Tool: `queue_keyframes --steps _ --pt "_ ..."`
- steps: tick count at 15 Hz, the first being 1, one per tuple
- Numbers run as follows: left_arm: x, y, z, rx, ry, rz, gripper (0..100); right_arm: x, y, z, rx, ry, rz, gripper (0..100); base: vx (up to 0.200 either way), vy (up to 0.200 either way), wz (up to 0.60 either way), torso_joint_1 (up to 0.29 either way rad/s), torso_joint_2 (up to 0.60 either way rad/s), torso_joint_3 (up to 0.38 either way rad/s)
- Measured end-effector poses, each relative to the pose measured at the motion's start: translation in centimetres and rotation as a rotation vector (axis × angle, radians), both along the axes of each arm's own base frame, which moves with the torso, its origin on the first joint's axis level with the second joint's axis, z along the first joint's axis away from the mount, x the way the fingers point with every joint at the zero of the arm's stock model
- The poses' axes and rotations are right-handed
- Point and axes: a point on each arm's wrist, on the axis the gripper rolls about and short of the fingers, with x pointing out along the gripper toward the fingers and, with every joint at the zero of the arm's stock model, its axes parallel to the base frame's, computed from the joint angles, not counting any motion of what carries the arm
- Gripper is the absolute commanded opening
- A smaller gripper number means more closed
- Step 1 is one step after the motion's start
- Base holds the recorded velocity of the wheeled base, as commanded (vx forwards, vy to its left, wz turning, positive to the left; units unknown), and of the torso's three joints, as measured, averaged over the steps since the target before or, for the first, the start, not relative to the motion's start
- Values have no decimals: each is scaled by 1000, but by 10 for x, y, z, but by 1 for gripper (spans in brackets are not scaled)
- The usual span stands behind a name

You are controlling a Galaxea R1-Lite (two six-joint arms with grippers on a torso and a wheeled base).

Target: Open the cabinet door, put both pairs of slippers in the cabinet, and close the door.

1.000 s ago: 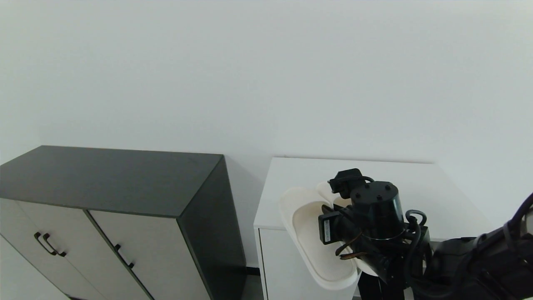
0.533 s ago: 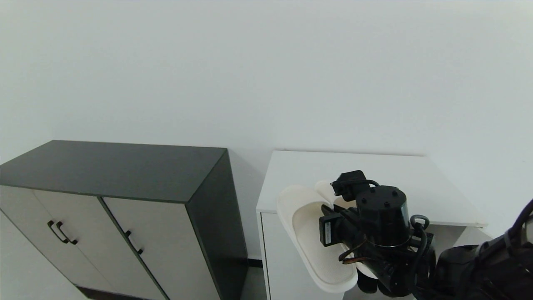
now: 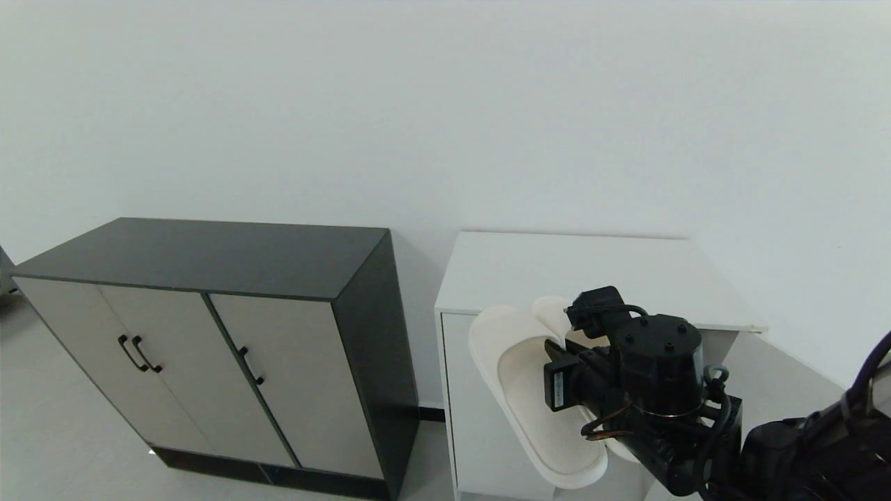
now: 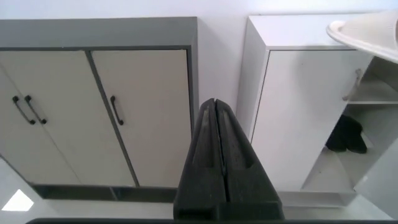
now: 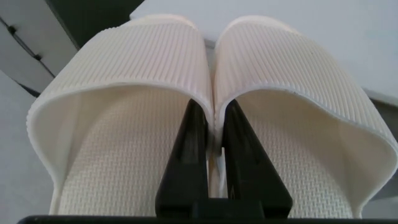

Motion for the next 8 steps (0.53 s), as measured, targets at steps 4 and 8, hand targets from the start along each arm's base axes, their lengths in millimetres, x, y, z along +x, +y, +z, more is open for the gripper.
queue_keyframes --steps 4,8 --pt "0 0 0 0 0 0 0 -2 -2 -5 -30 9 25 0 0 0 -150 4 1 1" --pt "0 0 0 0 0 0 0 -4 -2 -7 -26 4 56 0 0 0 -150 4 2 -1"
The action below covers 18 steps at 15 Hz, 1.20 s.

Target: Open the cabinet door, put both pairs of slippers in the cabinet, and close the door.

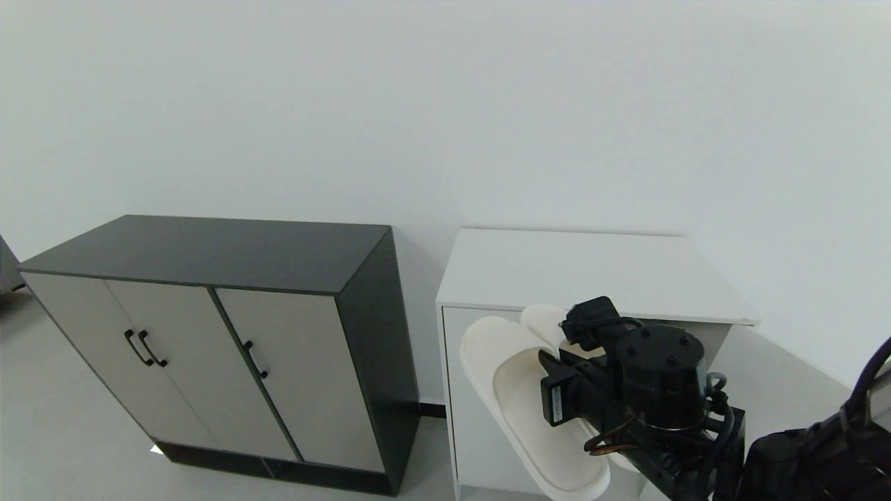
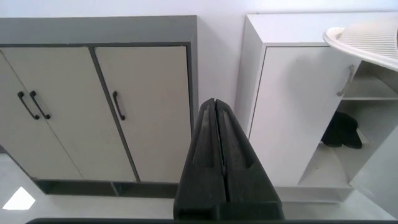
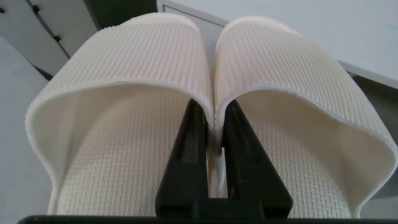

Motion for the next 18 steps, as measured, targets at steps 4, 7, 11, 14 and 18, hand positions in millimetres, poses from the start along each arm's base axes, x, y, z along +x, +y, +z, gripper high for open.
queue_keyframes --steps 4,7,11,14,18 --pt "0 0 0 0 -1 1 0 0 -1 -1 2 -4 0 0 0 0 0 0 0 0" --pt "0 0 0 -1 0 2 0 0 -1 -2 0 -1 3 0 0 0 0 0 0 0" --pt "0 0 0 0 0 1 0 0 0 -2 2 -2 8 0 0 -50 0 -2 -1 1" --pt "0 0 0 0 0 1 0 0 1 -2 3 -2 9 0 0 -200 0 1 4 1" --pt "0 0 0 0 0 0 0 -2 0 -5 -21 -3 15 0 0 -200 0 1 2 5"
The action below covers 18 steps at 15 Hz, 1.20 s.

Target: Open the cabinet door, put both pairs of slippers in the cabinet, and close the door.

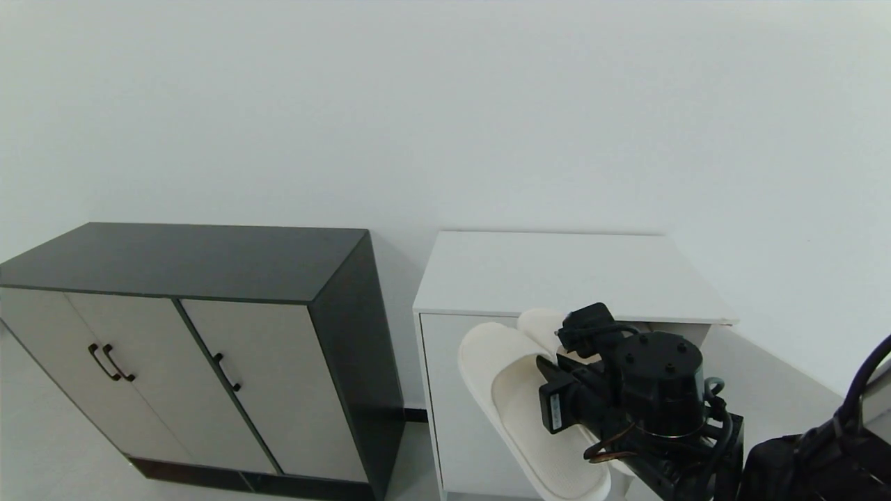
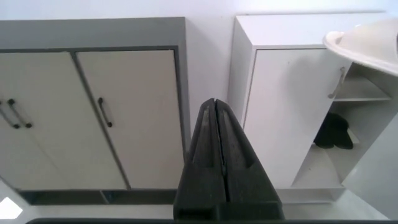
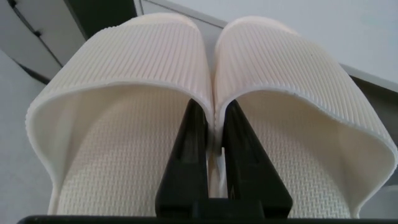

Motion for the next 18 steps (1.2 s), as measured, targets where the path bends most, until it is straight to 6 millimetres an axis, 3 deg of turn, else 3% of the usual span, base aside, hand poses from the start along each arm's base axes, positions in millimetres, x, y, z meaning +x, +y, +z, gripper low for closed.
queue_keyframes --steps 10,18 --pt "0 0 0 0 0 1 0 1 0 -4 18 -31 12 0 0 -200 0 3 4 3" --pt "0 0 0 0 0 0 0 1 0 -6 21 -36 13 0 0 0 0 0 0 0"
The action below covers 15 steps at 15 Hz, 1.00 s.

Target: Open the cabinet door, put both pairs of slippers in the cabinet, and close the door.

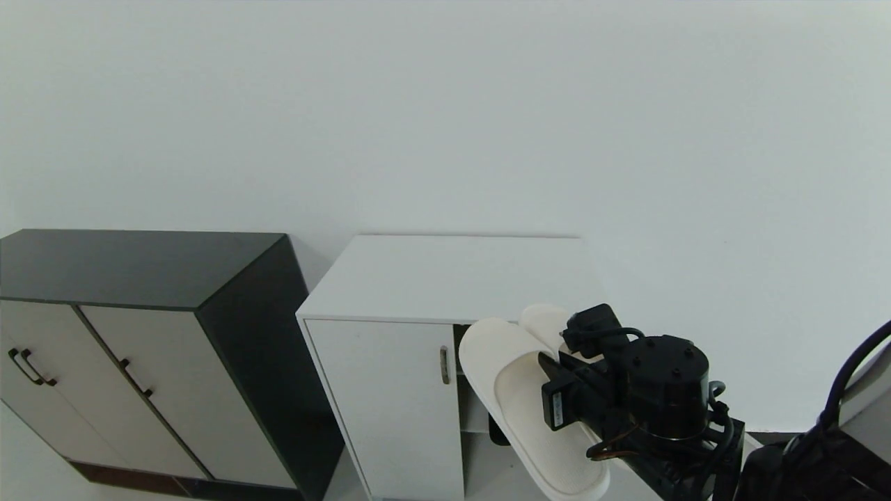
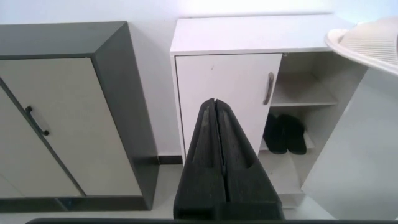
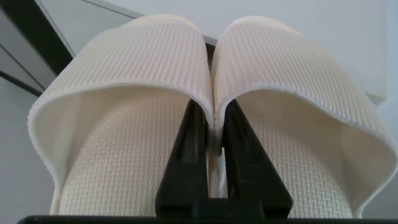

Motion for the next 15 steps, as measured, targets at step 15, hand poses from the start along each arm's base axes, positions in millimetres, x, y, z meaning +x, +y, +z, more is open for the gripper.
queue_keyframes --steps 15 --pt "0 0 0 0 0 2 0 -13 -10 -8 0 -41 23 0 0 0 0 -23 47 28"
